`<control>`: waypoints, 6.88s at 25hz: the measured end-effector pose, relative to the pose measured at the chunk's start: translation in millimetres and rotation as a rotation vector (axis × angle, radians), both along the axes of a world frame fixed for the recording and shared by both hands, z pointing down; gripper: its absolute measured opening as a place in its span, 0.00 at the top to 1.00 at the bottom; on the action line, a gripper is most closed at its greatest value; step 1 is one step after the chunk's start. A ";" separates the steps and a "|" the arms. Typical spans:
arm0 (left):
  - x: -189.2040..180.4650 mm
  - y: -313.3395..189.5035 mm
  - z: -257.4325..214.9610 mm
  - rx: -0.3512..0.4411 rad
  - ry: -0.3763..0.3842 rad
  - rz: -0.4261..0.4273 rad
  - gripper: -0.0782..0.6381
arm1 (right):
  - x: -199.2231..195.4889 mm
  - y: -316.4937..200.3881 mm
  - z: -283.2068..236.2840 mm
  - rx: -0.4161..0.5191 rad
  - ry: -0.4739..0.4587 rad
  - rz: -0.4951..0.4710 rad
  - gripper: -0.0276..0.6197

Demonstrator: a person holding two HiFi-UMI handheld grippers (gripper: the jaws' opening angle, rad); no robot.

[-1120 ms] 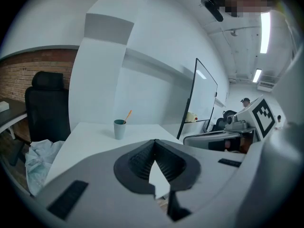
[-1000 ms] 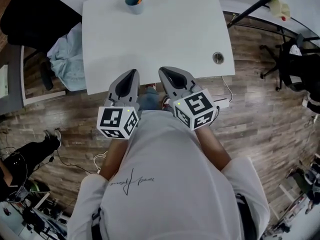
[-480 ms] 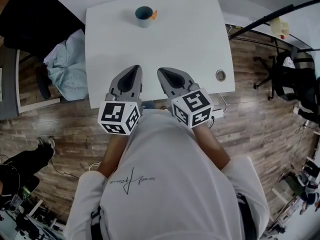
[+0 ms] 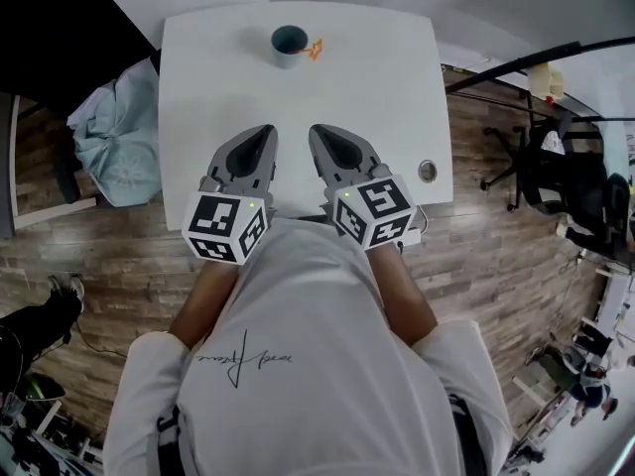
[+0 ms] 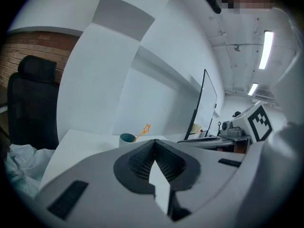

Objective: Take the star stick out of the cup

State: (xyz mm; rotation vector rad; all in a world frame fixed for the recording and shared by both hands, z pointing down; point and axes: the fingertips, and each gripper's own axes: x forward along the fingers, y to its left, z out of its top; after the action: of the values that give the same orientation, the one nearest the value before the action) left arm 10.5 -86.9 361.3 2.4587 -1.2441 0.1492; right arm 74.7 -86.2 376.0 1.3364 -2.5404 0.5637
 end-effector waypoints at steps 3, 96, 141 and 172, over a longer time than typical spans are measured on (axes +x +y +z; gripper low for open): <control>-0.9 -8.9 2.1 0.005 0.017 -0.022 0.89 | 4.1 -11.3 4.4 0.003 0.008 0.017 0.94; -57.6 -49.4 75.4 -0.244 0.039 -0.062 0.88 | 7.0 -173.0 89.1 -0.048 0.109 0.262 0.91; -46.8 -40.2 65.1 -0.221 0.080 -0.039 0.88 | 21.6 -161.3 43.2 0.023 0.071 0.251 0.92; -46.7 -28.9 69.2 -0.237 0.102 -0.036 0.89 | 32.9 -140.4 11.2 0.067 0.004 0.297 0.92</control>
State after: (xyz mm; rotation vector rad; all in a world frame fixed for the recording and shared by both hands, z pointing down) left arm -36.2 -115.8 430.5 2.2128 -1.1556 0.1507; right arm 107.6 -226.6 387.2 1.7530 -2.3913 0.5295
